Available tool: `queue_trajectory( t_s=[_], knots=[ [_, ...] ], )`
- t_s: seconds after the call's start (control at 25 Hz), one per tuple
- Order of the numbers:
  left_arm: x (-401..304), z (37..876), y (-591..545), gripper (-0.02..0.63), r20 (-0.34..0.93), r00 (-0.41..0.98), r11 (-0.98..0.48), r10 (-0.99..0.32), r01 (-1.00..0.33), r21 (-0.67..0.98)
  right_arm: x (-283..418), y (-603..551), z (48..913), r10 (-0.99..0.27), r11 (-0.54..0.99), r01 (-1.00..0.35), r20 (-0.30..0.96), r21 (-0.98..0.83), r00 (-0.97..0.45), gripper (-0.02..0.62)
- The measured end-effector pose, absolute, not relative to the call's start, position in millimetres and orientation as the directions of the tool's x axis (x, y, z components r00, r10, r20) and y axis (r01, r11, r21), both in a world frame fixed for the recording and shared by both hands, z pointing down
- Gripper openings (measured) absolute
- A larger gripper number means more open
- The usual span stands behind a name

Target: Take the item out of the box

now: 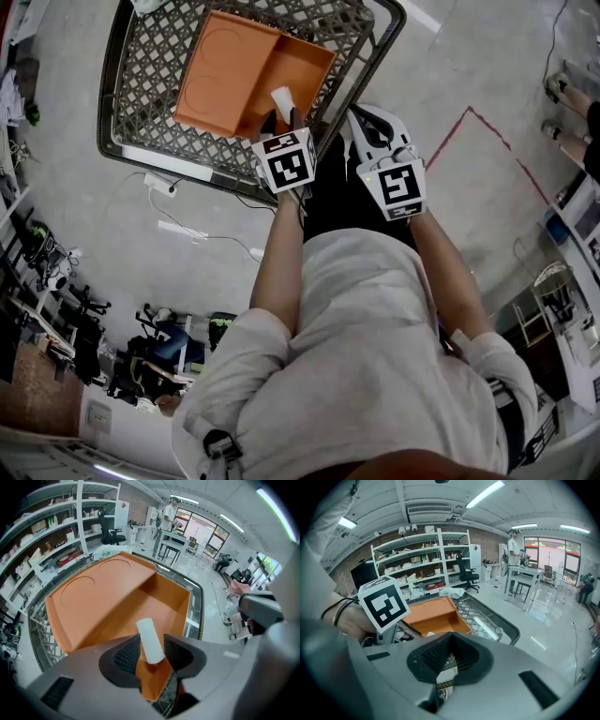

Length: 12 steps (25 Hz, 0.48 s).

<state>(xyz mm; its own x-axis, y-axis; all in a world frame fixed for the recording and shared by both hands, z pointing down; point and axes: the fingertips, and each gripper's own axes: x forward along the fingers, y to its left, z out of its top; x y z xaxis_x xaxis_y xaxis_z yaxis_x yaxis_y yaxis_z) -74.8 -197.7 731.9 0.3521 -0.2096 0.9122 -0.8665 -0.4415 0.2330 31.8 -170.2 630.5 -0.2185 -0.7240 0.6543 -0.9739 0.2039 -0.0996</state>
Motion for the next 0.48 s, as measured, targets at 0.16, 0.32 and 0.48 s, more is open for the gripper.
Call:
queue_trajectory(
  t_s=[0.16, 0.32, 0.48],
  knots=[
    [-74, 741, -201, 0.167, 0.914, 0.358, -0.4, -0.192, -0.879, 0.26, 33, -168, 634, -0.717, 0.198, -0.975, 0.662, -0.104, -0.216, 0.003],
    [-74, 749, -200, 0.179, 0.919, 0.358, -0.378, -0.167, -0.884, 0.276, 34, -168, 637, -0.714, 0.194, -0.975, 0.666, -0.109, -0.216, 0.003],
    [-73, 751, -203, 0.186, 0.918, 0.364, -0.38, -0.158, -0.88, 0.284, 34, -170, 636, -0.715, 0.197, -0.975, 0.665, -0.105, -0.216, 0.003]
  ],
)
